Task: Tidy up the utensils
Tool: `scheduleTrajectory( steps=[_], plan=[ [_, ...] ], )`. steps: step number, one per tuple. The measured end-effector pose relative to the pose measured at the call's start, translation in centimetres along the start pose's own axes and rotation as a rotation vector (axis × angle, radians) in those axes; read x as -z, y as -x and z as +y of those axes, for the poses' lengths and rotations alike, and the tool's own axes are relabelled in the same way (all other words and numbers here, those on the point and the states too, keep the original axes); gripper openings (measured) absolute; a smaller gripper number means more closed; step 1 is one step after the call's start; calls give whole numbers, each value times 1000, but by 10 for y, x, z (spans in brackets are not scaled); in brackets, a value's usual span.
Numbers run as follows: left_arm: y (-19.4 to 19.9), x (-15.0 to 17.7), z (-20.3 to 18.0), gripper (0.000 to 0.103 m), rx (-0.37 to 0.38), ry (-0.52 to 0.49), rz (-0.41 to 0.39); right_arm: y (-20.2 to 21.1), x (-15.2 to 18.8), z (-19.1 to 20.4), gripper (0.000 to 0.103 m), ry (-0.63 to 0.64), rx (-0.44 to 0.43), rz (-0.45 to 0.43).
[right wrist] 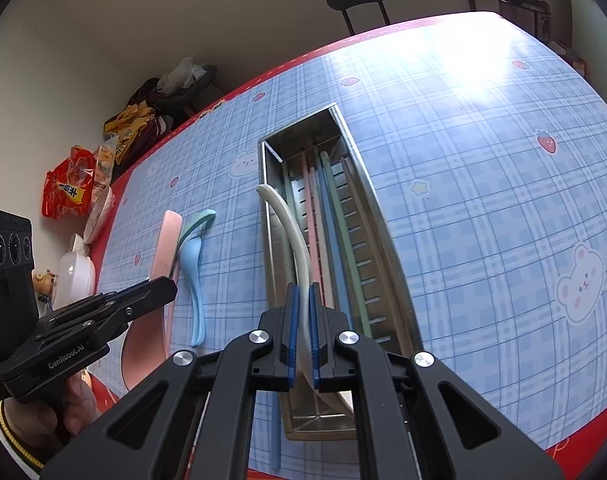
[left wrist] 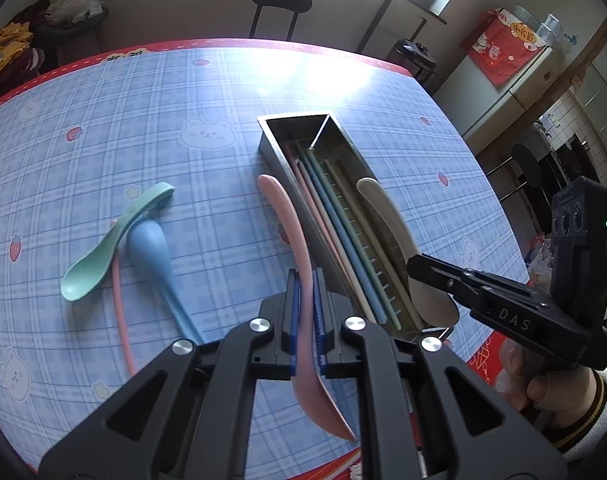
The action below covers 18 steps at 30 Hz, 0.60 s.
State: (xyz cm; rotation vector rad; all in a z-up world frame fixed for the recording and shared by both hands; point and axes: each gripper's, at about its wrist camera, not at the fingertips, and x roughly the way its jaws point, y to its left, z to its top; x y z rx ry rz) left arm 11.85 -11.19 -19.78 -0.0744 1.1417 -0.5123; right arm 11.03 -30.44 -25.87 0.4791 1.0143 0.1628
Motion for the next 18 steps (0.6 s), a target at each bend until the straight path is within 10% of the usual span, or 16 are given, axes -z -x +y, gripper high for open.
scheduleTrajectory(
  steps=[18],
  plan=[
    [-77, -73, -26, 11, -47, 33, 91, -20, 2, -22, 6, -57, -31, 36]
  ],
)
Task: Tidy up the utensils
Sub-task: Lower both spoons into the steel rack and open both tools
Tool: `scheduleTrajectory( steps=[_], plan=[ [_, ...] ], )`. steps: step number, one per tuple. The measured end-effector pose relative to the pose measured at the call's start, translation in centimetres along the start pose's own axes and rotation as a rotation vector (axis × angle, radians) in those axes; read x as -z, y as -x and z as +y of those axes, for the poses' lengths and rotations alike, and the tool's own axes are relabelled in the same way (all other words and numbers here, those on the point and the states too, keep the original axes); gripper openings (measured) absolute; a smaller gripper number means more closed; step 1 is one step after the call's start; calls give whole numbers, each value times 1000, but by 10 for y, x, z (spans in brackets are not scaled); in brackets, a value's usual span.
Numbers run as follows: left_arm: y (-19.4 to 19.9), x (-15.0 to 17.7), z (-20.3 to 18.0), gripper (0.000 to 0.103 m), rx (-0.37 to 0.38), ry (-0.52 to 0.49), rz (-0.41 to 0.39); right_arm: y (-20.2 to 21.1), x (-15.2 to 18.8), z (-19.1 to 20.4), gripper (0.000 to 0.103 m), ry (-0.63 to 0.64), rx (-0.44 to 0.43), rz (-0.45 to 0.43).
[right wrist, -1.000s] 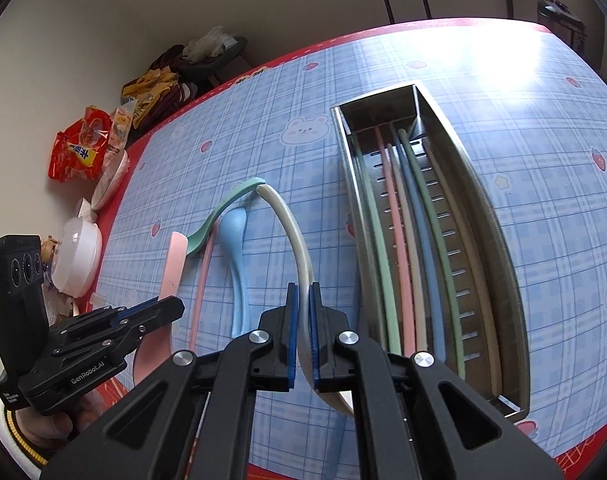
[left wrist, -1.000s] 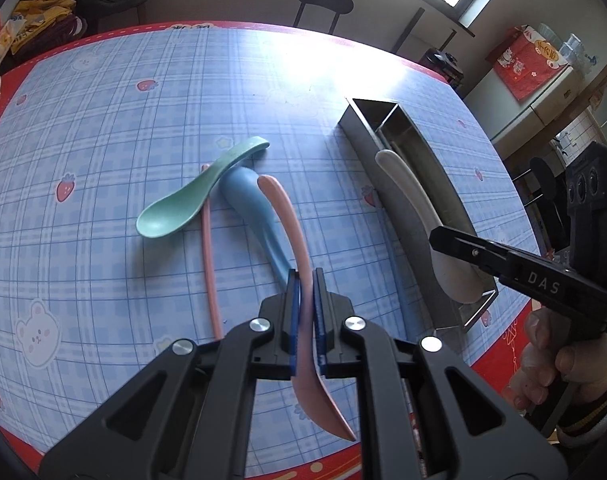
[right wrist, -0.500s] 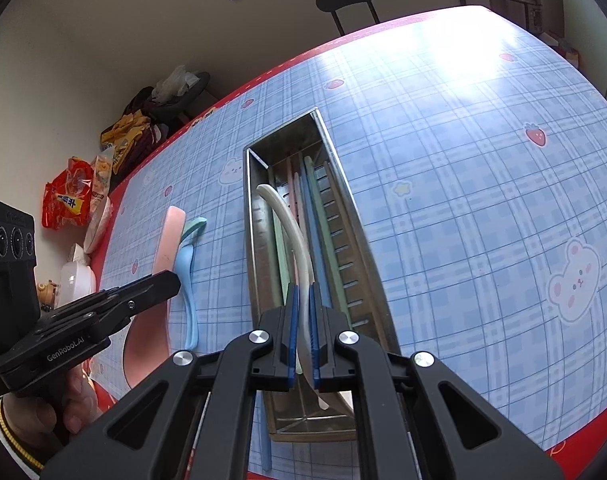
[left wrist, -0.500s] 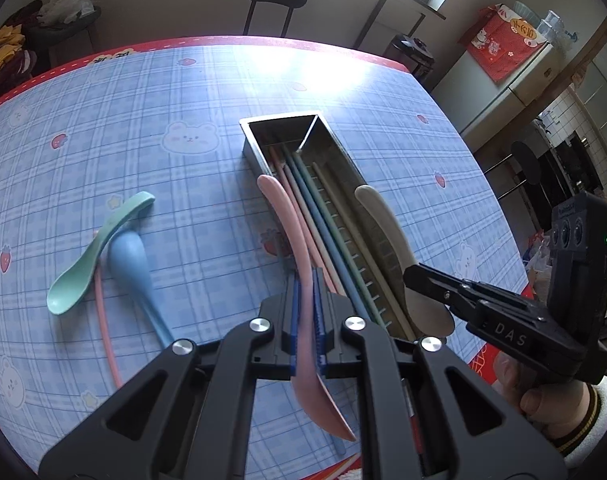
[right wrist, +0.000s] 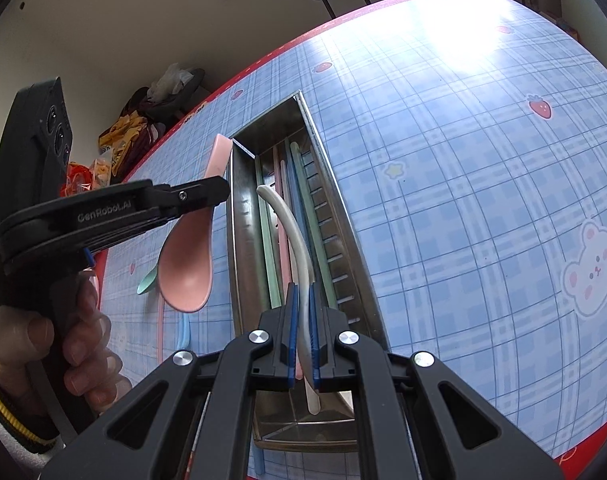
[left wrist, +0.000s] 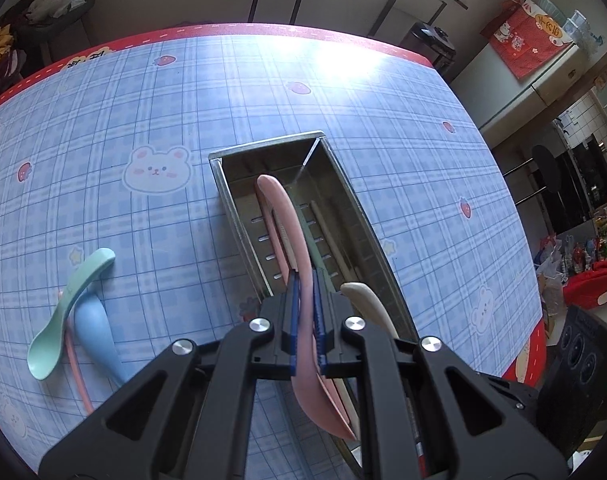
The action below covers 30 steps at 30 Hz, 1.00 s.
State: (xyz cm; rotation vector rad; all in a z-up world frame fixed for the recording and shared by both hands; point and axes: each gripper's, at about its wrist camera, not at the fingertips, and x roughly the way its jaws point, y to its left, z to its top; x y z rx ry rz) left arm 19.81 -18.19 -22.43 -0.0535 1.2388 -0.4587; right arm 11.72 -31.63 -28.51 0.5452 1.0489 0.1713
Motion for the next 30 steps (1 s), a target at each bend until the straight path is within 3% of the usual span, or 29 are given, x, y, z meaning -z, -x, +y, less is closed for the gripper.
scheduleTrajectory(
  steps=[8, 22, 27, 30],
  plan=[
    [-20, -5, 9, 11, 17, 61, 23, -5, -1, 0, 6, -6, 7, -7],
    [-40, -13, -1, 11, -18, 47, 20, -9, -2, -9, 8, -17, -13, -21],
    [-30, -13, -5, 24, -9, 22, -4, -2, -2, -1, 10, 16, 3, -38],
    [-12, -14, -3, 33, 1, -7, -43, 4, -4, 5, 26, 41, 24, -54]
  ],
)
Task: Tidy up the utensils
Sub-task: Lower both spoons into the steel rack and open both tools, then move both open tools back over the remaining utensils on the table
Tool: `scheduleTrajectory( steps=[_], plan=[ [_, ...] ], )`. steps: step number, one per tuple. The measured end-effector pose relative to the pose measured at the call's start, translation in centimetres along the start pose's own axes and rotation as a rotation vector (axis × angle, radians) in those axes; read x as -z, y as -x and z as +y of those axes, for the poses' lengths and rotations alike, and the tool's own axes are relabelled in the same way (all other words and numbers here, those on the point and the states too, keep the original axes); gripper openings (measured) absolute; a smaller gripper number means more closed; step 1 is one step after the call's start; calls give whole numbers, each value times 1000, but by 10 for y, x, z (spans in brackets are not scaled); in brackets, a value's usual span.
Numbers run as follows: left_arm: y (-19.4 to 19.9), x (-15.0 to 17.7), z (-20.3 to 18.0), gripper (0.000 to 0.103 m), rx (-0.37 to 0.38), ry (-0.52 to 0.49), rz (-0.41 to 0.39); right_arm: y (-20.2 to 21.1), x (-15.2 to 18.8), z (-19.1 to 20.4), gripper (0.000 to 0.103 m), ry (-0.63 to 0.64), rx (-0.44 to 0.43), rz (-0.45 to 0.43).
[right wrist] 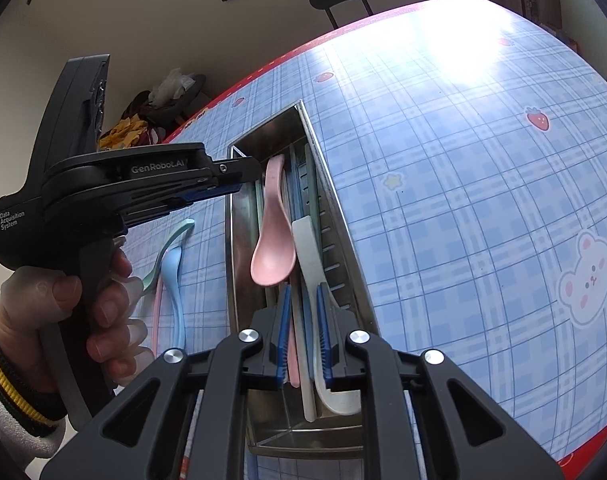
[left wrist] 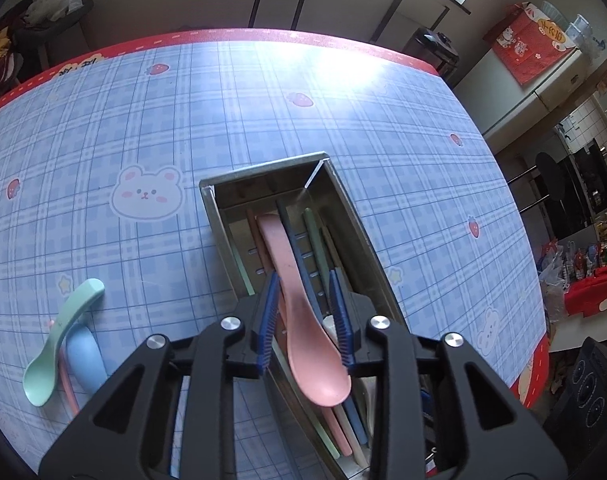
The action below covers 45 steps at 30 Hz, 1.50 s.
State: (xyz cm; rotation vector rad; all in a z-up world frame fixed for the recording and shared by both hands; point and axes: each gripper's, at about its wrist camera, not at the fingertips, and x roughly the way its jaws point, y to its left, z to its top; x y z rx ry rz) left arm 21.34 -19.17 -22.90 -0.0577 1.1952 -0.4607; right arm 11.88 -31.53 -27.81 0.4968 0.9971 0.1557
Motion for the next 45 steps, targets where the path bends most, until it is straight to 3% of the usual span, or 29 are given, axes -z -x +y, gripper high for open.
scheduleTrajectory(
  steps=[7, 9, 10, 11, 16, 22, 27, 33, 42, 45],
  plan=[
    [52, 5, 23, 73, -11, -73, -84, 16, -3, 13, 71, 82, 63, -49],
    [67, 9, 34, 76, -26, -84, -99, 18, -3, 18, 83, 108, 78, -54],
    [74, 12, 40, 91, -32, -85, -105, 19, -2, 20, 86, 118, 77, -55],
    [81, 16, 47, 97, -34, -83, -116, 19, -1, 23, 87, 126, 76, -53],
    [109, 40, 84, 97, -76, -84, -154, 14, 4, 42, 97, 172, 100, -41],
    [131, 74, 132, 97, -166, -73, -198, 3, 15, 71, 97, 243, 81, 3],
    [142, 106, 166, 97, -171, -26, -212, -4, 28, 96, 97, 317, 97, 15],
    [143, 147, 172, 97, -164, -49, -229, -10, 42, 111, 97, 332, 85, 29],
    [126, 176, 170, 97, -136, -21, -183, -14, 65, 119, 97, 321, 38, 80],
    [123, 182, 171, 97, -132, 4, -174, -13, 72, 117, 97, 308, 89, 74]
  ],
)
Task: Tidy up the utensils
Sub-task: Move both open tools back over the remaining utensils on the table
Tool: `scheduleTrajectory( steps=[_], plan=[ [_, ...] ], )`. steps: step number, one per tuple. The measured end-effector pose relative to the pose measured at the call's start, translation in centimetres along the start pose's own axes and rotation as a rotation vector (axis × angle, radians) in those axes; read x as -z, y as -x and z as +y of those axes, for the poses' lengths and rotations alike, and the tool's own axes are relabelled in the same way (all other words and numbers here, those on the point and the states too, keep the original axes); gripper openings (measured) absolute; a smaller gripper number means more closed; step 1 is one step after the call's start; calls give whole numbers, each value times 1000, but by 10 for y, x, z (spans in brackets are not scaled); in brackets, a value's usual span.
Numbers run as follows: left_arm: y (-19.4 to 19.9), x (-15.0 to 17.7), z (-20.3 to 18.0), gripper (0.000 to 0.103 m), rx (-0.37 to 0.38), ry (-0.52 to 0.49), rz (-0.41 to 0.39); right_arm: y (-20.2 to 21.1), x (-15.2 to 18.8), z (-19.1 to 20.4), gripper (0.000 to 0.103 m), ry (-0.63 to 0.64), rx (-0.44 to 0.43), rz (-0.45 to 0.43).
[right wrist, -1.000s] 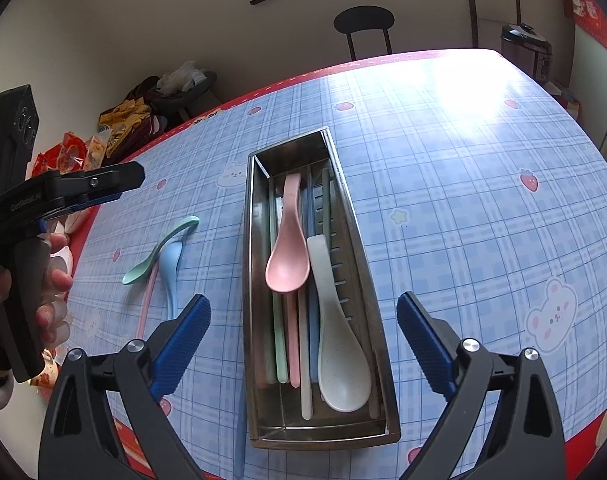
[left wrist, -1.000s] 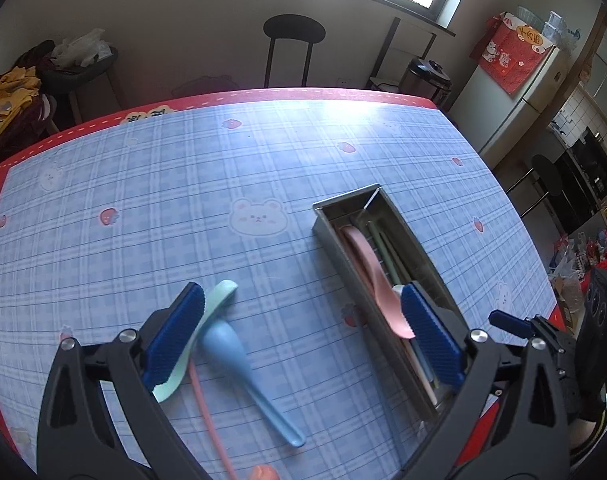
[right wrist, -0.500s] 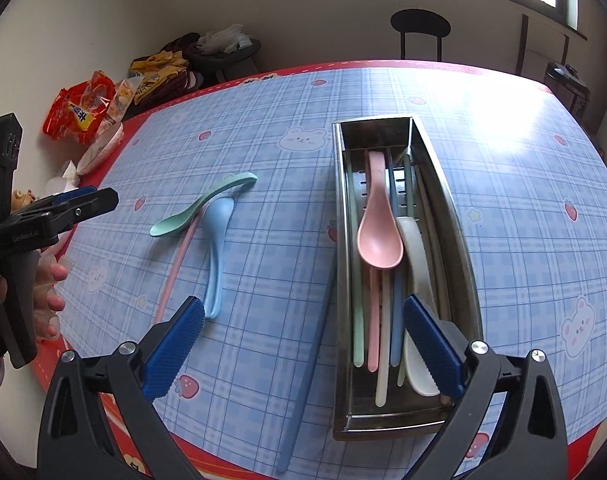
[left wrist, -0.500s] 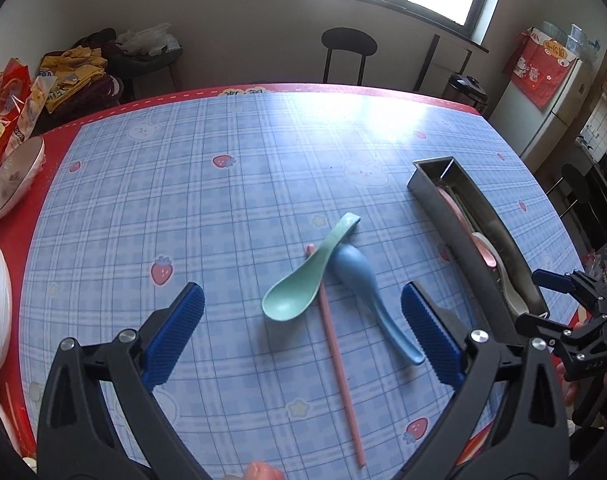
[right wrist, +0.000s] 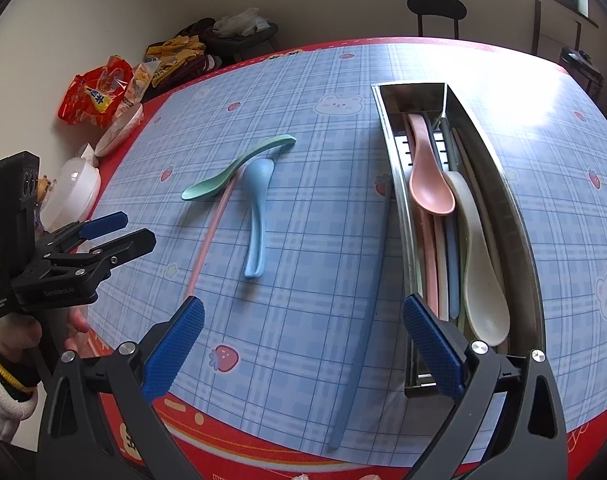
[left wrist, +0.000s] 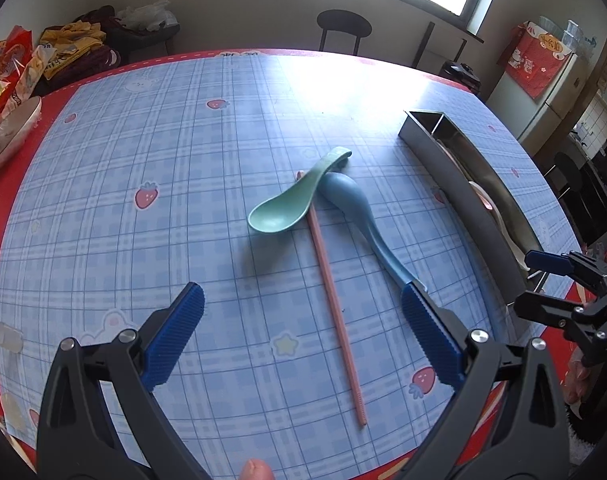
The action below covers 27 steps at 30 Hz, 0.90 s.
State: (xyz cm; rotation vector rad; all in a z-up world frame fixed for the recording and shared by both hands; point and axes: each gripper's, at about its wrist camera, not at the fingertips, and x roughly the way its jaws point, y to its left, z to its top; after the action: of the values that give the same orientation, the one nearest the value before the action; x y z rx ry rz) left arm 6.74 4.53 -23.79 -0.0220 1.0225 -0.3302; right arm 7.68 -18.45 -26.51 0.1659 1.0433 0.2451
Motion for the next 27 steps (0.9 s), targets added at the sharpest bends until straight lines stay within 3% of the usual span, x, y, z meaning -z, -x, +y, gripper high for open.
scheduleTrajectory(
  steps=[6, 8, 15, 17, 19, 23, 27],
  plan=[
    [-3, 10, 9, 97, -2, 85, 23, 3, 7, -8, 97, -49, 25, -13],
    [-4, 12, 10, 97, 2, 85, 33, 3, 9, -5, 92, -41, 23, -16],
    [-1, 15, 11, 94, 5, 77, 37, -6, 10, 1, 53, -39, 2, 6],
    [0, 15, 11, 77, 19, 77, 46, -10, 10, 4, 45, -35, 25, 19],
    [-3, 15, 8, 69, 24, 70, 61, -17, 10, 4, 37, -40, 58, 35],
    [-5, 17, -2, 59, 29, 46, 64, -30, 9, 6, 30, -32, 149, 70],
    [-7, 18, -8, 59, 35, 42, 69, -40, 6, 10, 29, -2, 230, 90]
  ],
)
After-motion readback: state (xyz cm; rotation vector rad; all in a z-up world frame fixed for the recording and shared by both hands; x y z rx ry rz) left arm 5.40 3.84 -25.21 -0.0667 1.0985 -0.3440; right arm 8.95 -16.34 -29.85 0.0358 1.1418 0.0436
